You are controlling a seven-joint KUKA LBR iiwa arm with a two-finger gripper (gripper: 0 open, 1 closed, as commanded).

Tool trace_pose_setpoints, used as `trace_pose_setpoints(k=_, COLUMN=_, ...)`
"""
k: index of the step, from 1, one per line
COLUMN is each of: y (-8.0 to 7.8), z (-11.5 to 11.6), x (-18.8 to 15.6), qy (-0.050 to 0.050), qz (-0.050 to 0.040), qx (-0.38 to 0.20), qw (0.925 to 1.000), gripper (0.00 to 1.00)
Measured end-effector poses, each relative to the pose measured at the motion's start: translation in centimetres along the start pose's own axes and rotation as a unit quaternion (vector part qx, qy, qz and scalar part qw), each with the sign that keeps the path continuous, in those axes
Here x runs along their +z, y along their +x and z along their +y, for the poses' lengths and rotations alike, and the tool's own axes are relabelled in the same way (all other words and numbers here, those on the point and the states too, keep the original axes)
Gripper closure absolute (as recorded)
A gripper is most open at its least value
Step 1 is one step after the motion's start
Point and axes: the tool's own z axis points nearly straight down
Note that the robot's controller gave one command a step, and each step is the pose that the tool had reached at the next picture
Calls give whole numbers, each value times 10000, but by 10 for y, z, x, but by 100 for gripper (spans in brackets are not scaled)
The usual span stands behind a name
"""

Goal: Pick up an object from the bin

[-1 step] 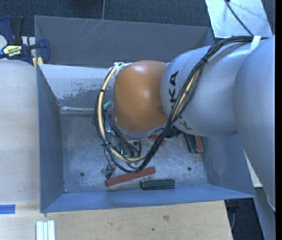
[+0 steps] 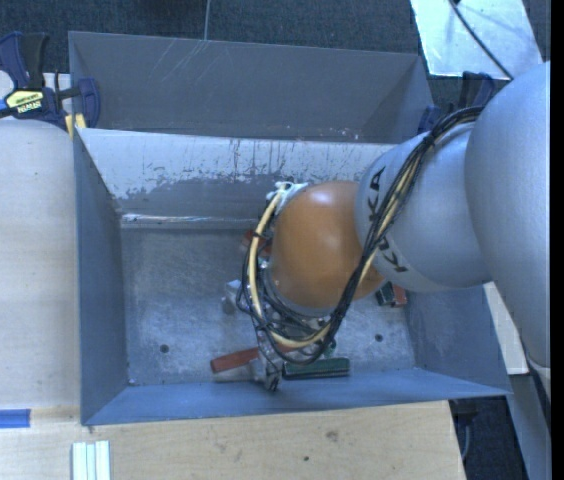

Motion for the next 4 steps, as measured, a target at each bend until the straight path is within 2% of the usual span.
trace_pose_setpoints(k=1, y=8, z=-10, x=-32, qy=-3, qz=-41, qx=466, qw=9989, gripper=0)
trace_pose_setpoints(k=2, y=4, z=-34, x=-38, qy=-1, qz=-47, qx=1196, qw=9928, gripper=0)
trace_pose_setpoints(k=3, y=15, z=-26, x=-2, qy=2, qz=-71, qx=-176, qw=9998, gripper=0)
trace_pose_setpoints(k=4, y=13, z=-26, x=-3, qy=-1, qz=-54, qx=-164, qw=9999, gripper=0)
